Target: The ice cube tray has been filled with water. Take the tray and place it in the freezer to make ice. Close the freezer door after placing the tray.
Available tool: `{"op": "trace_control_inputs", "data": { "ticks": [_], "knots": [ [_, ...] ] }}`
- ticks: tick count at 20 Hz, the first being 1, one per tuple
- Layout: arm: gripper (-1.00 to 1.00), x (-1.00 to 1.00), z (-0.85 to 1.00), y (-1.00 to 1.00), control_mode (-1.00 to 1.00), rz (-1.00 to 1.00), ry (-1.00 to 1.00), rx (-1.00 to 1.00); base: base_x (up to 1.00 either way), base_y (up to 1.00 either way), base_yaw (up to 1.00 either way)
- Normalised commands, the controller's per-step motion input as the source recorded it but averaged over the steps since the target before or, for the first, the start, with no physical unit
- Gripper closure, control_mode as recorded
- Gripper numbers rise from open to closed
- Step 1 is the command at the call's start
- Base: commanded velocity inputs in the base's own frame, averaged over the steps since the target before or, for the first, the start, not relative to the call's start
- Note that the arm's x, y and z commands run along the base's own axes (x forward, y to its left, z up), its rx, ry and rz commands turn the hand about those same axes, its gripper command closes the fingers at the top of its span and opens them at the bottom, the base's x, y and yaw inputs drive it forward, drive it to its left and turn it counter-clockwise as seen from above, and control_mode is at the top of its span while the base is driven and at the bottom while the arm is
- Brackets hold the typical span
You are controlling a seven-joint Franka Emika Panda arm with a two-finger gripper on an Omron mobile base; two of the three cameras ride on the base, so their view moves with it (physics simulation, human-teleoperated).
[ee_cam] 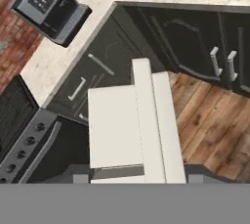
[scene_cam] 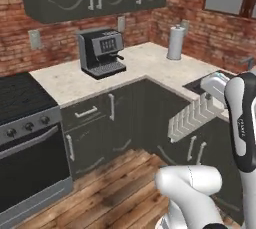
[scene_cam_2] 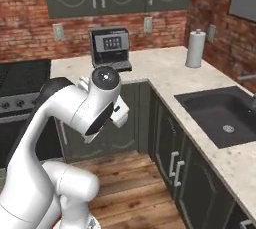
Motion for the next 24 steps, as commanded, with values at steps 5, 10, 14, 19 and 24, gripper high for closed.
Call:
{"op": "trace_control_inputs", "data": {
  "ticks": [5, 10, 14, 19, 24],
  "knots": [
    [1.00, 0.00, 0.00, 0.00, 1.00, 0.00, 0.00, 0.00, 0.00, 0.00, 1.00],
    [1.00, 0.00, 0.00, 0.00, 1.00, 0.00, 0.00, 0.00, 0.00, 0.00, 1.00],
    [1.00, 0.00, 0.00, 0.00, 1.00, 0.00, 0.00, 0.00, 0.00, 0.00, 1.00],
    [1.00, 0.00, 0.00, 0.00, 1.00, 0.00, 0.00, 0.00, 0.01, 0.03, 1.00],
    [1.00, 0.00, 0.00, 0.00, 1.00, 0.00, 0.00, 0.00, 0.26, 0.18, 0.91]
  ]
}}
